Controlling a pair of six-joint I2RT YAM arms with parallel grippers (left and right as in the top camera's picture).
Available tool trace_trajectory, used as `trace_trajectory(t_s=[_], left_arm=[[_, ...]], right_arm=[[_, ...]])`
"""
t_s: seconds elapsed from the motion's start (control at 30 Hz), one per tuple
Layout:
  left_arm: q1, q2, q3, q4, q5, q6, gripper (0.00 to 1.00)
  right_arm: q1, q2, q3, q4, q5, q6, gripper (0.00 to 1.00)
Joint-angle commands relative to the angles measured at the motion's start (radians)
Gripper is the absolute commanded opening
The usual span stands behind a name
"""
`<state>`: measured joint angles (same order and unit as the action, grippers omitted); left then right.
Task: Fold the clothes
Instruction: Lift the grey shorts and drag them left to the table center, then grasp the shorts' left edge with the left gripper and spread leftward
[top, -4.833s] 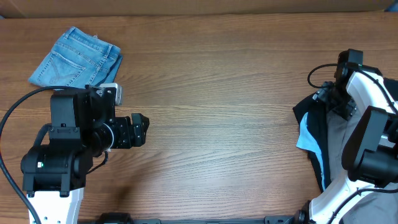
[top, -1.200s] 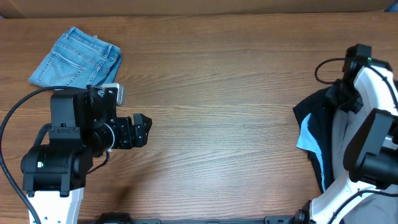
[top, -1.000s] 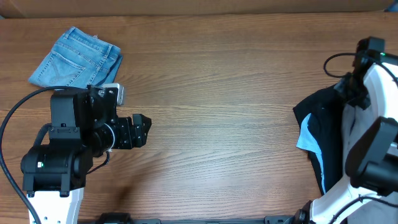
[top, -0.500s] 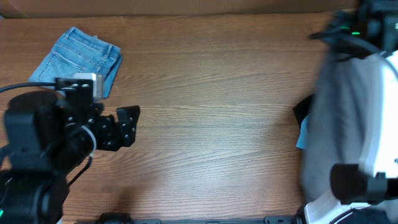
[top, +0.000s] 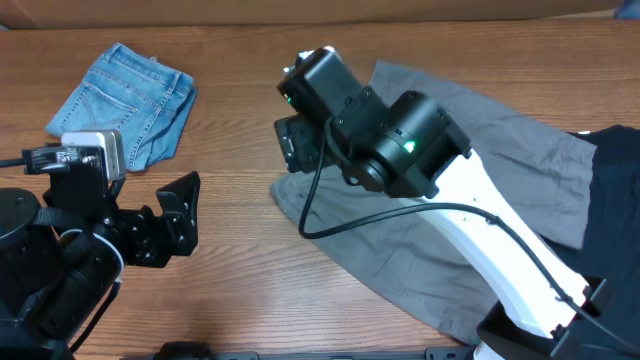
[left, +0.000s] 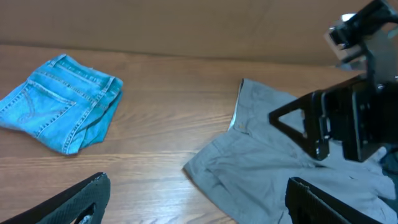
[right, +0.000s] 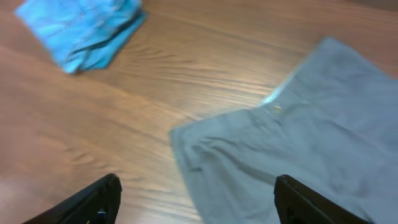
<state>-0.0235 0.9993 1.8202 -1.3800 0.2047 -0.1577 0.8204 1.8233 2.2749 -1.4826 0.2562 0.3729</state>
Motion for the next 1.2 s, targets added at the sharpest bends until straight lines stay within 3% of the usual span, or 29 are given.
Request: trace_trajectory(t_s=[0.0, 0.27, 0.47, 0.57, 0.7, 0.83, 1.03, 1.1, 1.17], left_arm=[[0.01, 0.007, 0.016, -0.011, -0.011, -0.01, 0.93], [0.004, 0.097, -0.002, -0.064, 0.08, 0.053, 0.91], [-0.124, 0.231, -0.08, -0.058, 0.076, 0.066, 0.85], [-0.26, 0.306, -0.127, -0.02, -0.036, 0.06, 0.83], [-0.445, 0.408, -0.198, 0.042, -0.291, 0.02, 0.85], [-0.54, 0.539, -0.291, 0.143, -0.365, 0.004, 0.85], [-0.536, 0.764, -0.361, 0.25, -0.369, -0.091, 0.68], [-0.529, 0.832, -0.362, 0.282, -0.369, -0.093, 0.55], [-0.526, 0.883, -0.362, 0.312, -0.369, -0.093, 0.52]], right_arm=[[-0.085, -0.093, 0.018, -0.013, 0.136, 0.074, 0.82], [-0.269, -0.291, 0.018, 0.014, 0.0, 0.093, 0.85], [-0.349, -0.414, 0.018, 0.014, -0.05, 0.126, 0.89], [-0.354, -0.447, 0.017, 0.013, -0.053, 0.126, 0.89], [-0.354, -0.458, 0.017, -0.005, -0.057, 0.127, 0.91], [-0.354, -0.457, 0.017, -0.032, -0.056, 0.13, 0.92], [-0.358, -0.457, 0.017, -0.061, -0.056, 0.129, 0.92], [-0.358, -0.457, 0.017, -0.071, -0.056, 0.129, 0.92], [-0.358, -0.457, 0.017, -0.077, -0.055, 0.129, 0.92]])
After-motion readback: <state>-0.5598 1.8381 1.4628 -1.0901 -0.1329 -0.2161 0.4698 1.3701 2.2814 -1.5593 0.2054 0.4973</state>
